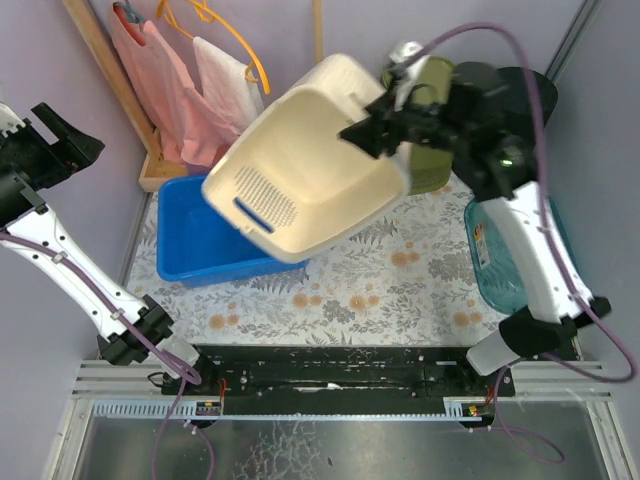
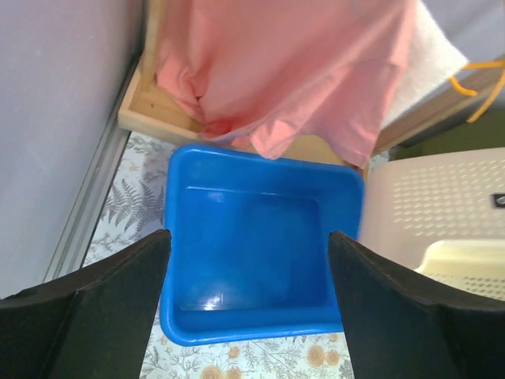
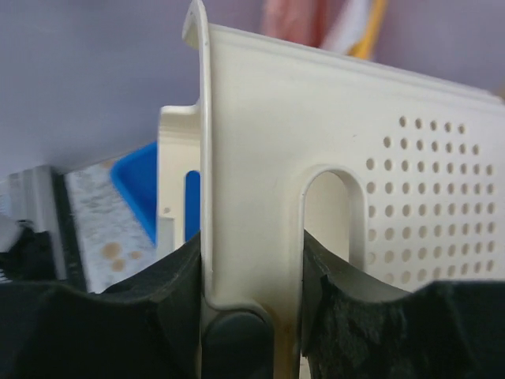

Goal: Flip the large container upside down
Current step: Place the container at the center of the board.

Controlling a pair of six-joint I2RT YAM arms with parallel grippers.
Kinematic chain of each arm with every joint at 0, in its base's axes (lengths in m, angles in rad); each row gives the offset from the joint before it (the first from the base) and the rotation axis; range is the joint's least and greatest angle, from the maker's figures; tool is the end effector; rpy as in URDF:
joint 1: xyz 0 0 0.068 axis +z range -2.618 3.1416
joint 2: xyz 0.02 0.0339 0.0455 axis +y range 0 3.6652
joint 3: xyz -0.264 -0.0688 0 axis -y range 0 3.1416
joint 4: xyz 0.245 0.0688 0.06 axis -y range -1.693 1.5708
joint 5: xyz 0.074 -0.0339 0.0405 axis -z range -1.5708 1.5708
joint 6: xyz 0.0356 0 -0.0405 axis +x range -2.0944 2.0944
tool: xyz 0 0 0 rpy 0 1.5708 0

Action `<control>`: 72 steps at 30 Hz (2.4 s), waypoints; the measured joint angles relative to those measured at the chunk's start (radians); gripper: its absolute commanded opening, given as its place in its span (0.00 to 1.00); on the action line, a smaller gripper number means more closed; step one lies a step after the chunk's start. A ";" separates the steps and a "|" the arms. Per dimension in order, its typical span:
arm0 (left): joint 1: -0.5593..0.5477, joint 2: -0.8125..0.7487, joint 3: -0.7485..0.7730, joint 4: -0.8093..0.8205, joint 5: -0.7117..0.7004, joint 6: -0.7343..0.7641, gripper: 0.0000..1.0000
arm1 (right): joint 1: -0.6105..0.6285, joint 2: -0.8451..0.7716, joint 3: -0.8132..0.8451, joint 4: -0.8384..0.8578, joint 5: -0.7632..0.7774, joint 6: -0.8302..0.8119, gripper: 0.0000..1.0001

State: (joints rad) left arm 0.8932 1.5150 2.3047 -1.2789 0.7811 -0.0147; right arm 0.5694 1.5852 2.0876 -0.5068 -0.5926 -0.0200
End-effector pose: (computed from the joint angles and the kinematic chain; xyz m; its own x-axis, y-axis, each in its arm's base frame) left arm 0.1592 0.1579 0.5467 -0.2922 -0.3797 -0.8777 -0.1679 0.9239 -0.3438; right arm 0.2530 0.1856 0.5476 0.0146 -0.0103 -0.9998 -0.9175 0.3974 -0.0175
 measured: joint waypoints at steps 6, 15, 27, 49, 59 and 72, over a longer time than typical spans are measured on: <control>0.000 -0.031 0.003 0.002 0.098 -0.003 0.79 | -0.122 -0.230 -0.069 -0.105 0.219 -0.329 0.00; 0.000 -0.031 -0.073 0.006 0.140 -0.007 0.79 | -0.209 -0.360 -0.424 -0.007 0.457 -0.724 0.00; 0.000 -0.074 -0.146 0.007 0.140 0.005 0.79 | -0.117 -0.684 -1.090 0.425 0.744 -1.265 0.00; 0.000 -0.229 -0.365 0.005 0.161 0.099 0.79 | 0.251 -0.844 -0.919 -0.176 0.588 -1.025 0.00; 0.000 -0.237 -0.442 -0.001 0.179 0.154 0.80 | 0.323 -0.959 -1.091 0.023 0.647 -1.047 0.00; -0.467 -0.208 -0.359 -0.079 0.195 0.184 0.84 | 0.365 -1.402 -1.503 0.360 0.748 -1.519 0.00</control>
State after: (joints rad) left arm 0.4267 1.3067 1.9461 -1.3579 0.9756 0.1696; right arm 0.9348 0.1833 0.5846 -0.1463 0.1551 -1.5394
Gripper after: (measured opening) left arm 0.827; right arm 0.289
